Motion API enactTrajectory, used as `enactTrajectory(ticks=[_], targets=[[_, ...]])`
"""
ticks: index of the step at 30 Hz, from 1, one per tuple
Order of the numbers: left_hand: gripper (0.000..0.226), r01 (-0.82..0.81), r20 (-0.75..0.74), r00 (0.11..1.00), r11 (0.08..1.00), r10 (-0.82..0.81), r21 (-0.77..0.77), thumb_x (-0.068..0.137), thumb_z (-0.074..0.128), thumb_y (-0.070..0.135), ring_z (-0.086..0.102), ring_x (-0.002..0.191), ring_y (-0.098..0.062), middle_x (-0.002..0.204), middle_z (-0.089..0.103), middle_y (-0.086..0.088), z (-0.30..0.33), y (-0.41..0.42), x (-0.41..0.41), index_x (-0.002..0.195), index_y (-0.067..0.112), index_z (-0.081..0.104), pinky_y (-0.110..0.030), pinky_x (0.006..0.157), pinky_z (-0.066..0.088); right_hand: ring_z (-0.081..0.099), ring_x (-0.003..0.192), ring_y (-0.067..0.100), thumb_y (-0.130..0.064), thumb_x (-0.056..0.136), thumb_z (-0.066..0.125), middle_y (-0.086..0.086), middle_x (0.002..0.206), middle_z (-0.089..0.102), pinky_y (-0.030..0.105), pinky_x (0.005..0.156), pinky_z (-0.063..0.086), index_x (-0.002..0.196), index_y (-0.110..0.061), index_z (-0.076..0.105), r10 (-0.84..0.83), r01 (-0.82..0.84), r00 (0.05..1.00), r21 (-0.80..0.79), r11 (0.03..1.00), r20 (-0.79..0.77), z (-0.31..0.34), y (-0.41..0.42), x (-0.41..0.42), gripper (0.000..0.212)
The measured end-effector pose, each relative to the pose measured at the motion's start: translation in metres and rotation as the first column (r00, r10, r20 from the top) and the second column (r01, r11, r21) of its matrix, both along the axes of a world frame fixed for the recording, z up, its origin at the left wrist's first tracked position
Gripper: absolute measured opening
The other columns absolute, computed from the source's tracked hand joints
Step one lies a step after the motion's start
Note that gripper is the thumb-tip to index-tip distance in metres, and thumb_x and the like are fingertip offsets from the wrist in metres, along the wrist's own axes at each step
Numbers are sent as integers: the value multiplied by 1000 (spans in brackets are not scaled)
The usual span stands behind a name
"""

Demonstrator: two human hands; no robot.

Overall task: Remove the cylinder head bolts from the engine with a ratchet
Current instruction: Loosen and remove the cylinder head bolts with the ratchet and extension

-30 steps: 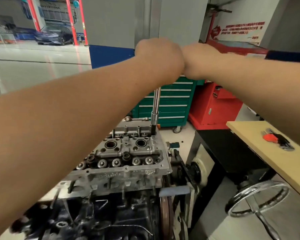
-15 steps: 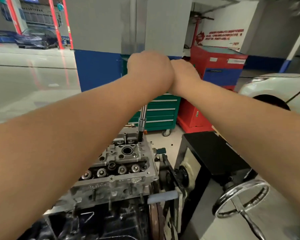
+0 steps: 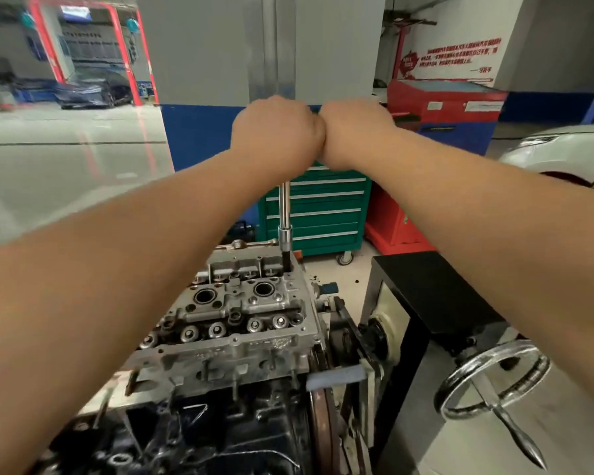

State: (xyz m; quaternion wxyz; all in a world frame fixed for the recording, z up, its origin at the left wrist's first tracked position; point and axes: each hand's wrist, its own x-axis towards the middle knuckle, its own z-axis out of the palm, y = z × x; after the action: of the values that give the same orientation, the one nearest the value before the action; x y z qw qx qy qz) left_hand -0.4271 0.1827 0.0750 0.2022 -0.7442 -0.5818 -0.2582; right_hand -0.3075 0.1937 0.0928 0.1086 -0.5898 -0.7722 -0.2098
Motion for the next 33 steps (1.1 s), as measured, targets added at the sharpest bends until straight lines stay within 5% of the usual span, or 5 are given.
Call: enactTrajectory(ticks=[4,12,18,26,33], targets=[[45,405,161,903,914,-398,-13,112,38,25,47,54,-10,57,46,2,-2,-6,-33,74,9,58,-25,55,34,32,53,22,-34,80,46,-1,66,42,33,49,20,67,-24,37,-111,67,982,268,961,152,-11,-22,-1,19],[35,-58,-113,992,998,57,-5,99,44,4,35,55,-24,65,38,-5,-4,-18,23,65,14,37,-35,53,32,62,100,39,-13,95,52,11,99,68,44,85,39,77,-26,42,82,-65,993,189,980,-83,-26,4,14,24],[49,568,311,790,822,-529,-45,111,43,28,44,49,-5,54,47,8,-4,3,-31,71,6,61,-20,54,36,19,44,22,-27,75,56,-1,52,14,31,50,12,56,-24,18,-169,69,978,571,818,123,-32,-54,-7,43],[31,-122,-70,990,991,126,59,103,43,10,55,81,-34,70,41,-5,-6,-17,13,73,12,51,-39,63,39,62,102,37,-17,93,54,11,101,69,37,78,32,80,-25,48,49,-42,998,142,989,-49,-22,2,-2,16],[49,593,219,779,804,-588,47,113,41,22,42,52,-18,55,45,-2,-8,-2,-22,68,8,52,-37,61,31,18,45,19,-37,76,57,-1,52,21,29,48,13,57,-20,26,-209,167,978,543,823,16,-40,-57,-3,40]])
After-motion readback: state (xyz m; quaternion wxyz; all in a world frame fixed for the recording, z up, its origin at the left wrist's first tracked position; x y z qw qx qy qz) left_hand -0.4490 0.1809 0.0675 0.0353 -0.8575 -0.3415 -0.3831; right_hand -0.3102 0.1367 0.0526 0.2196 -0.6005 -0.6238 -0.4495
